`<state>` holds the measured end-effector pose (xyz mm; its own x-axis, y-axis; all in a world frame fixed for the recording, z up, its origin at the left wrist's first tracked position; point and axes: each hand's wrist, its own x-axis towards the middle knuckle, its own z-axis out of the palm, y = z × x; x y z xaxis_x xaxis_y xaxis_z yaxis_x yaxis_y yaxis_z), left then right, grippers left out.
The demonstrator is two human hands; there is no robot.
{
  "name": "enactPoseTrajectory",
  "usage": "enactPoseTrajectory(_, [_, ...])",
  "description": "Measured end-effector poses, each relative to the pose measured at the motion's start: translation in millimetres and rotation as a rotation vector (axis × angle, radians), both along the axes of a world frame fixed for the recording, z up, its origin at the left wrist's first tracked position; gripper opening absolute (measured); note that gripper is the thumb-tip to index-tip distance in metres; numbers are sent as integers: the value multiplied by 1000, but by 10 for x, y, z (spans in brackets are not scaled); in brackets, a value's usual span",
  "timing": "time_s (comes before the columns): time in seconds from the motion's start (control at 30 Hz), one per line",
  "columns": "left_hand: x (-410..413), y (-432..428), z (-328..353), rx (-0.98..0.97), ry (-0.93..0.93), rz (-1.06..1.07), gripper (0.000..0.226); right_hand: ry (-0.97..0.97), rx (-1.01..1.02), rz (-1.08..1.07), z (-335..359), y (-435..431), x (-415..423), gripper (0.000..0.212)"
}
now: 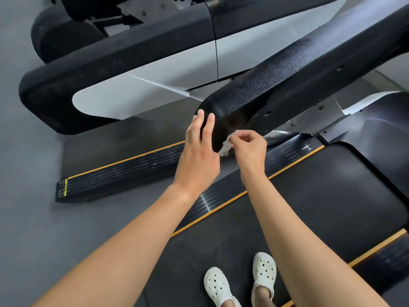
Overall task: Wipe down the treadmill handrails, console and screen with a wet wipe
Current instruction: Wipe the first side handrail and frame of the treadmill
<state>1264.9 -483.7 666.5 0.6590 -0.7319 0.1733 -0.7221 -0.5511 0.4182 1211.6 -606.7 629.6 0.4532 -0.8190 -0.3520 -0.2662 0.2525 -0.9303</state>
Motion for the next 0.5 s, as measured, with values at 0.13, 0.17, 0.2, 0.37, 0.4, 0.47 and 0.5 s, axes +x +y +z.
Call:
enactPoseTrajectory(0.13, [6, -2, -9, -16, 3, 13, 83, -44, -42, -112, -38, 69, 50, 8])
enactPoseTrajectory(0.17, [12, 5, -10, -15, 4, 11, 83, -22, -34, -110, -120, 109, 48, 7])
enactPoseTrajectory(0.2, [18, 14, -11, -10, 1, 7, 82, 20, -15, -90, -211, 147, 42, 7])
enactPoseTrajectory(0.37, [34, 30, -5, 3, -25, -6, 80, 193, 156, 87, -498, 221, -15, 16])
enactPoseTrajectory(0.4, [34, 26, -6, 4, -27, -6, 79, 163, 144, 56, -475, 207, -13, 17])
enactPoseTrajectory(0.47, [37, 18, -9, 3, -28, 3, 79, 50, 90, -48, -354, 154, 6, 13])
enactPoseTrajectory(0.5, [38, 17, -11, 2, -30, 5, 80, -12, 64, -104, -281, 113, 18, 12])
